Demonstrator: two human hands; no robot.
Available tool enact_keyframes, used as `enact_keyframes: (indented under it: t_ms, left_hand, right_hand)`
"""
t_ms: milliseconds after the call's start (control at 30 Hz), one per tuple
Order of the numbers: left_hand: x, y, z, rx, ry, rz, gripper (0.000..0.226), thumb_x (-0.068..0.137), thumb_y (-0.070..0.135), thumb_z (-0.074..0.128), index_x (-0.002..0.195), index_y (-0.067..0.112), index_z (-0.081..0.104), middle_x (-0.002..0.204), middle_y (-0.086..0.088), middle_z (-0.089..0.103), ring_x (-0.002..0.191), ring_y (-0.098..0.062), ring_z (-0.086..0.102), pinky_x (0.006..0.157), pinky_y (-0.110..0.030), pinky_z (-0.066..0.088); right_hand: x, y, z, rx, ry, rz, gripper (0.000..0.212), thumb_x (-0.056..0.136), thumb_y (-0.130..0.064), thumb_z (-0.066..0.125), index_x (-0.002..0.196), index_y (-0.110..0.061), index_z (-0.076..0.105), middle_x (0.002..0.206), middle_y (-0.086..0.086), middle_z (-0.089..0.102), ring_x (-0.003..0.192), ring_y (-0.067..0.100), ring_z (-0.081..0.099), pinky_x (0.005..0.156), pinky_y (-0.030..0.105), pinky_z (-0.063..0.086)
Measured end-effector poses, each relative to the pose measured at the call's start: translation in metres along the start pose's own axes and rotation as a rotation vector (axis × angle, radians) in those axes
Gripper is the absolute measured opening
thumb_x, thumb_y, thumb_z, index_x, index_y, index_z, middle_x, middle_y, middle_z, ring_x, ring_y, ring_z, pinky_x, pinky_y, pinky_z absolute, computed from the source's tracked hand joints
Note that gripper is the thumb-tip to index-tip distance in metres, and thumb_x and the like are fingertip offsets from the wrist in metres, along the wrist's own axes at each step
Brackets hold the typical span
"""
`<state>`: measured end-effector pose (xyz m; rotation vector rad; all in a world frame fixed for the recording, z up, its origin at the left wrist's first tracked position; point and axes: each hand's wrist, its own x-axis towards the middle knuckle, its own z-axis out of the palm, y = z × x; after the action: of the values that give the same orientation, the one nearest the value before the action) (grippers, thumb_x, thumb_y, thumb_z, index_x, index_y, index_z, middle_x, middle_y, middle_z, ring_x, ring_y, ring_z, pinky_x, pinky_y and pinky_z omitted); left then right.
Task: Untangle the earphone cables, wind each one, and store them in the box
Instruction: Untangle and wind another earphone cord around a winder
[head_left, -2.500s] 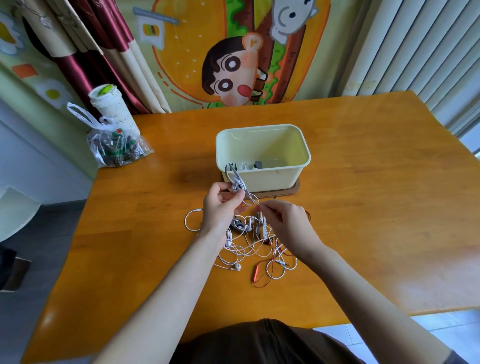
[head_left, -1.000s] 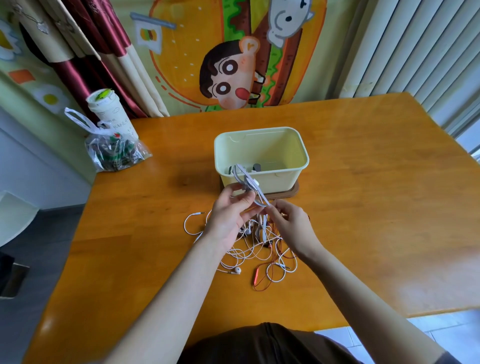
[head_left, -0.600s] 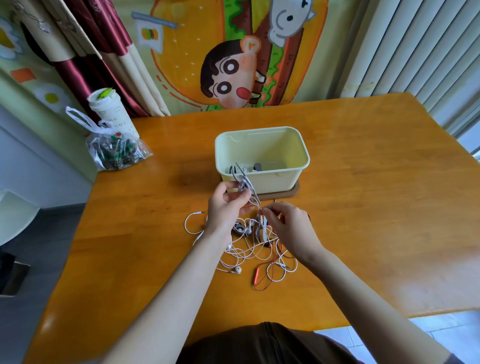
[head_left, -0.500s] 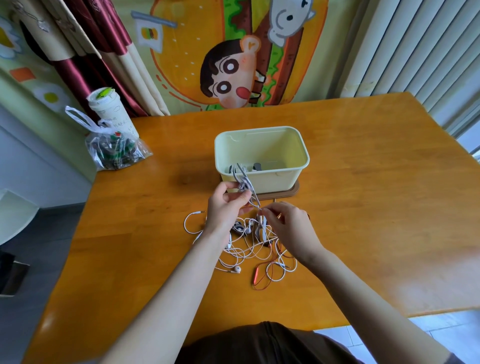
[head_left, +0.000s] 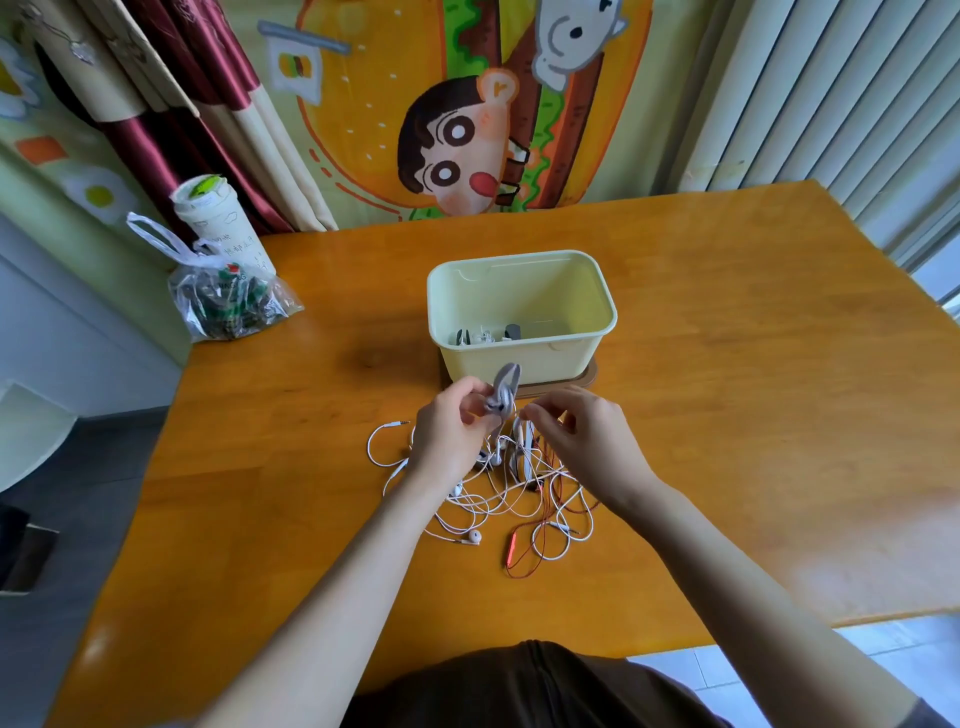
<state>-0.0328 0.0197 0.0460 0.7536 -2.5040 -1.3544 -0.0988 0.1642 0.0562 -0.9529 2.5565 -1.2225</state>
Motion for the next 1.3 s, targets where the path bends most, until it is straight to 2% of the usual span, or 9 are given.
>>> enact_keyframes:
  t_ms: [133,233,467,600,667,867,1067,1167,1300]
  left_hand:
    - [-0.004,-0.001,-0.003,0.101,-0.12,0.037,0.018,0.084,0.012,0.07,0.1,0.02,0.064,0.088,0.004,0.065,0.083,-0.017,0.059,0.066,-0.024,0.048]
    - [-0.007,-0.001,-0.005,0.111,-0.201,0.058,0.022,0.085,0.011,0.069,0.102,0.022,0.063,0.089,0.006,0.064,0.082,-0.013,0.058,0.063,-0.013,0.041]
    - [-0.008,0.009,-0.012,-0.207,-0.462,0.071,0.027,0.084,0.008,0.069,0.097,0.029,0.06,0.086,0.009,0.066,0.087,-0.009,0.063,0.081,-0.026,0.051]
    - [-0.008,0.018,-0.01,-0.584,-0.378,-0.063,0.025,0.086,-0.002,0.062,0.097,0.021,0.059,0.087,0.001,0.066,0.082,-0.008,0.064,0.072,-0.021,0.053]
    - [-0.008,0.02,-0.007,-0.768,-0.355,-0.154,0.022,0.088,-0.002,0.059,0.099,0.017,0.059,0.09,-0.003,0.068,0.086,-0.016,0.066,0.076,-0.028,0.056]
    - [-0.001,0.019,0.0,-1.106,-0.159,-0.378,0.019,0.089,-0.002,0.057,0.106,0.007,0.058,0.102,-0.015,0.066,0.088,-0.025,0.067,0.079,-0.031,0.059]
    - [0.001,0.009,0.004,-0.864,0.069,-0.356,0.018,0.087,0.0,0.063,0.102,0.008,0.058,0.092,-0.009,0.067,0.087,-0.022,0.066,0.07,-0.027,0.058]
    - [0.001,0.001,0.008,-0.478,0.129,-0.209,0.018,0.084,0.006,0.069,0.094,0.017,0.06,0.09,-0.003,0.07,0.085,-0.021,0.067,0.075,-0.035,0.057]
    - [-0.003,-0.002,0.005,-0.078,0.086,-0.02,0.02,0.082,0.012,0.073,0.089,0.022,0.058,0.078,0.014,0.062,0.069,-0.003,0.058,0.058,-0.013,0.044]
  right_hand:
    - [0.006,0.006,-0.015,-0.023,-0.024,0.014,0.021,0.087,-0.034,0.064,0.068,-0.039,0.058,0.061,-0.019,0.052,0.055,0.0,0.048,0.054,0.024,0.038]
    - [0.011,0.01,-0.025,-0.052,-0.009,0.029,0.018,0.084,-0.038,0.066,0.074,-0.024,0.069,0.058,-0.018,0.051,0.053,-0.001,0.048,0.05,0.018,0.032]
    - [0.016,0.017,-0.028,0.073,0.006,0.087,0.023,0.084,-0.032,0.066,0.065,-0.02,0.061,0.046,-0.016,0.043,0.046,-0.001,0.045,0.045,0.014,0.031]
    - [0.014,0.019,-0.018,0.205,0.001,0.147,0.024,0.091,-0.029,0.059,0.074,-0.016,0.069,0.058,-0.008,0.052,0.051,0.002,0.041,0.047,0.015,0.029]
    - [0.009,0.016,-0.01,0.255,-0.019,0.155,0.026,0.093,-0.028,0.056,0.068,-0.027,0.063,0.057,-0.008,0.051,0.052,0.006,0.04,0.049,0.019,0.03]
    - [-0.005,0.007,0.01,0.241,-0.069,0.16,0.023,0.095,-0.024,0.053,0.074,-0.019,0.061,0.059,-0.009,0.051,0.047,0.001,0.042,0.047,0.013,0.03]
    - [-0.009,-0.001,0.013,0.143,-0.074,0.085,0.016,0.094,-0.025,0.054,0.091,-0.019,0.069,0.065,-0.014,0.056,0.055,-0.001,0.05,0.049,0.013,0.036]
    - [-0.008,-0.004,0.011,0.107,-0.059,0.056,0.018,0.094,-0.024,0.055,0.094,-0.017,0.071,0.068,-0.019,0.055,0.061,-0.004,0.052,0.053,0.012,0.038]
    - [-0.004,0.002,0.004,0.03,-0.07,0.059,0.016,0.093,-0.027,0.057,0.09,-0.019,0.071,0.065,-0.02,0.053,0.058,-0.002,0.051,0.052,0.014,0.034]
